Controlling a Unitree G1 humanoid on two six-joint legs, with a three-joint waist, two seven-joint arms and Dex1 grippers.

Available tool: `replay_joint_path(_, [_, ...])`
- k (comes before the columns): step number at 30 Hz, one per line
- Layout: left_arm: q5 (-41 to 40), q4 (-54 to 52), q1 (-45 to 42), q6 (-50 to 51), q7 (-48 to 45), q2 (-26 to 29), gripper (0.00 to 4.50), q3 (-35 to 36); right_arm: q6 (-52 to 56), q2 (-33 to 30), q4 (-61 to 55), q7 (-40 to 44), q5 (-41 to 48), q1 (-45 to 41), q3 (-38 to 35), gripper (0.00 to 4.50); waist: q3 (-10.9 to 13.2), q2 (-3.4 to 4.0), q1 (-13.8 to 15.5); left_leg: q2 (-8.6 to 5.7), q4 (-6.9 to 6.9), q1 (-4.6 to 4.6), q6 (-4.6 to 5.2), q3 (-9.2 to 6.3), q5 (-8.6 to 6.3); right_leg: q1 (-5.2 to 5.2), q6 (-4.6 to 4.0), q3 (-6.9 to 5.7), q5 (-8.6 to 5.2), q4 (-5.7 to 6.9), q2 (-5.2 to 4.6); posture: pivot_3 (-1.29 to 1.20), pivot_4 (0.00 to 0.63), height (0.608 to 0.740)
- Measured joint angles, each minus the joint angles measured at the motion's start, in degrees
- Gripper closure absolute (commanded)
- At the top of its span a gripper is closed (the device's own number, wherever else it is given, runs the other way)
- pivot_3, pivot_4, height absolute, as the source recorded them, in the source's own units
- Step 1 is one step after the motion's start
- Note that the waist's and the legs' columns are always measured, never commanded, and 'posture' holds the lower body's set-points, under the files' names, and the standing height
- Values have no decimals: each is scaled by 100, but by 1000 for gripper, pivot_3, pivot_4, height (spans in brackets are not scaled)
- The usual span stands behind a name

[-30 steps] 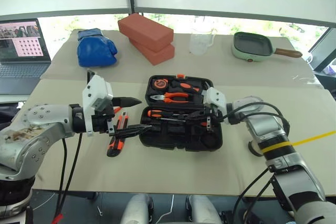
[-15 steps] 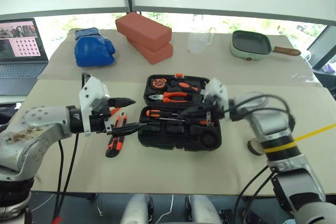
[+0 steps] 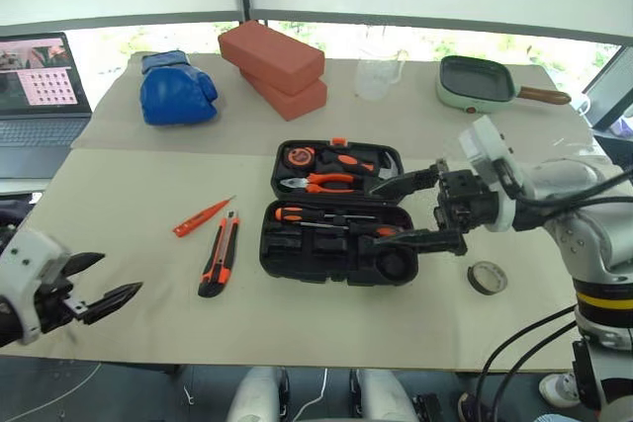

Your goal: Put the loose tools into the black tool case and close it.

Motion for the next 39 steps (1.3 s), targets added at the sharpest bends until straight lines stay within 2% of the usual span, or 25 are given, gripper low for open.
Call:
replay_joint_path(5, [246, 505, -650, -142, -110, 600, 0, -453, 22, -178, -299, -135, 183, 289, -117, 32, 1, -7, 80, -1, 0, -2, 0, 2, 0, -3, -2, -5, 4, -1, -8, 0, 150, 738])
replay_joint_path(7, [261, 626, -1097, 20, -196, 992, 0, -944, 23, -280, -443, -218, 259, 408, -169, 32, 1, -9, 74, -1, -1, -3, 0, 3, 0, -1, -2, -10, 4, 2, -9, 0, 150, 738])
replay_joint_path(9, [270, 857, -1883, 330, -313, 1448, 0, -1681, 30, -351, -584, -322, 358, 545, -248, 32, 2, -12, 63, 1, -2, -7, -1, 4, 1, -6, -3, -11, 5, 2, 0, 0, 150, 738])
replay_joint_path(12, [422, 1371, -3736, 960, -646, 1842, 0, -3220, 57, -381, -863, -573, 564, 761, -445, 32, 5, -15, 77, -6, 1, -16, -5, 0, 5, -3, -1, -12, 6, 5, 22, 0, 150, 738])
replay_joint_path(14, [719, 1839, -4882, 1223, -886, 1758, 0, -4205, 64, -377, -1071, -784, 672, 963, -591, 32, 4, -15, 69, -10, 4, -20, -5, 6, 6, -6, 0, -9, 7, 6, 33, 0, 150, 738])
replay_joint_path(17, [1367, 2875, -6259, 1255, -1220, 1253, 0, -5458, 90, -377, -1289, -1112, 783, 1307, -747, 32, 5, -18, 61, -12, 7, -28, -7, 26, 8, -9, 2, -8, 7, 8, 43, 0, 150, 738])
replay_joint_path(21, [2373, 4466, -7411, 712, -1540, 572, 0, -6632, 102, -363, -1620, -1499, 924, 1596, -917, 32, 16, -38, 58, -8, 18, -38, -9, 37, 10, -14, 2, -8, 7, 5, 48, 0, 150, 738])
replay_joint_path(24, [2830, 5299, -7880, 242, -1722, 212, 0, -6974, 102, -372, -1750, -1744, 1033, 1755, -1074, 32, 22, -49, 65, -5, 31, -48, -4, 28, 7, -14, 6, -11, 7, 3, 46, 0, 150, 738])
replay_joint_path(28, [3190, 6159, -8385, -472, -1976, -304, 0, -7057, 103, -372, -1932, -2071, 1216, 2057, -1281, 32, 22, -49, 121, -4, 83, -75, 11, 14, -2, -10, 16, -27, 7, 11, 42, 0, 150, 738])
replay_joint_path(33, [3490, 6775, -8654, -946, -2114, -581, 0, -7070, 102, -392, -2122, -2223, 1352, 2283, -1317, 32, 22, -48, 155, -12, 101, -74, 24, -21, -6, 1, 35, -23, 17, 14, 28, 0, 150, 738])
replay_joint_path(36, [3662, 6983, -8736, -1138, -2157, -681, 742, -7040, 101, -442, -2193, -2280, 1430, 2303, -1324, 0, 21, -48, 165, -10, 110, -73, 27, -25, -6, 5, 39, -22, 20, 18, 27, 0, 150, 738])
replay_joint_path(39, [3764, 7059, -8747, -1279, -2220, -728, 1738, -6965, 101, -496, -2214, -2325, 1476, 2302, -1333, 0, 20, -48, 159, -10, 111, -74, 29, -27, -7, 4, 40, -20, 21, 17, 27, 0, 150, 738])
